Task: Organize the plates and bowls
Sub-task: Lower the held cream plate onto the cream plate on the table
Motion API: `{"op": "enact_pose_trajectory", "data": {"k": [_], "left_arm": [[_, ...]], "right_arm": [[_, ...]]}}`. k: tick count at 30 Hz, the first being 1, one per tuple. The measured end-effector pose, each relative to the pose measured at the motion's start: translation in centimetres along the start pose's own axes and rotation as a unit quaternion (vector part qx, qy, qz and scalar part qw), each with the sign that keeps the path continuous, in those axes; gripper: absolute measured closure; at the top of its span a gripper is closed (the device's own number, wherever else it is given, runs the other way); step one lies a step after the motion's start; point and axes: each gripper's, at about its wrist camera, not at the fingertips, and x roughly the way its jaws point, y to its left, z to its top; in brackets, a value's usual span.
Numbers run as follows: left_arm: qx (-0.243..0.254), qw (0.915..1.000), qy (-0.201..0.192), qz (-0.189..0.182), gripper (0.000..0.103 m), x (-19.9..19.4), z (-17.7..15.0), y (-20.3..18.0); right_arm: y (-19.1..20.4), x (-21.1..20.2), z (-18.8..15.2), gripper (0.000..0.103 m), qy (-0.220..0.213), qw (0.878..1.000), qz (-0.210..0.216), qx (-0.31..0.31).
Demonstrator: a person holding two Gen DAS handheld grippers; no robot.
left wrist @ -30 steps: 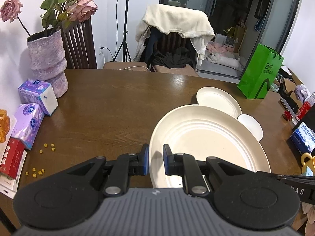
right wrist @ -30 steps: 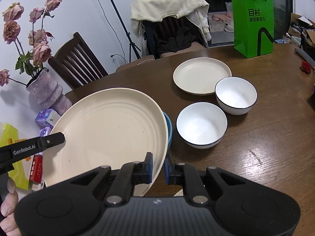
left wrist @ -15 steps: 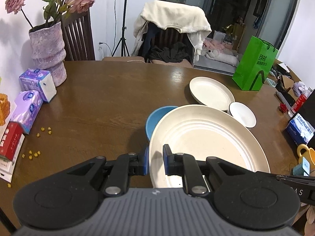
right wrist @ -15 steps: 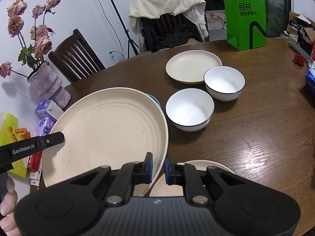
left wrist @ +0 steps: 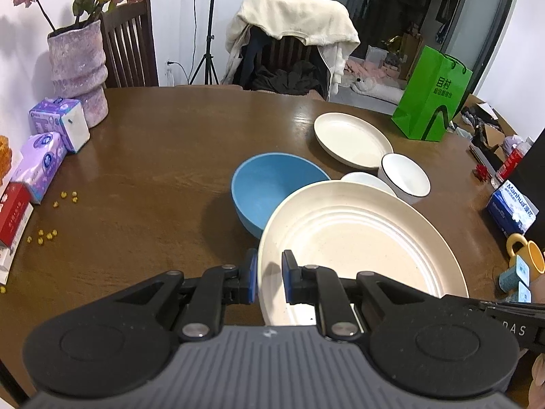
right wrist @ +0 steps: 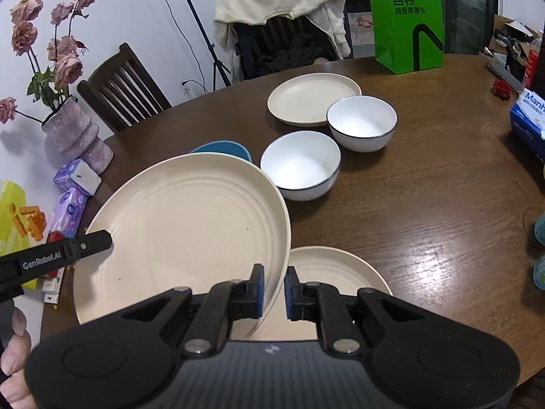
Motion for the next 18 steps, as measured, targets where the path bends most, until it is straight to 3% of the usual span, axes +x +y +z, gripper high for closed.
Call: {"op": "enact_pose_trajectory", "data": {"k": [18], "left_arm": [[0.008, 0.9998, 0.017, -0.011, 0.088, 0.9, -2.7, -1.5]], "right_arm": [[-2.8, -0.4, -3.0, 0.091, 0.012, 1.000, -0.010, 0.009]]}}
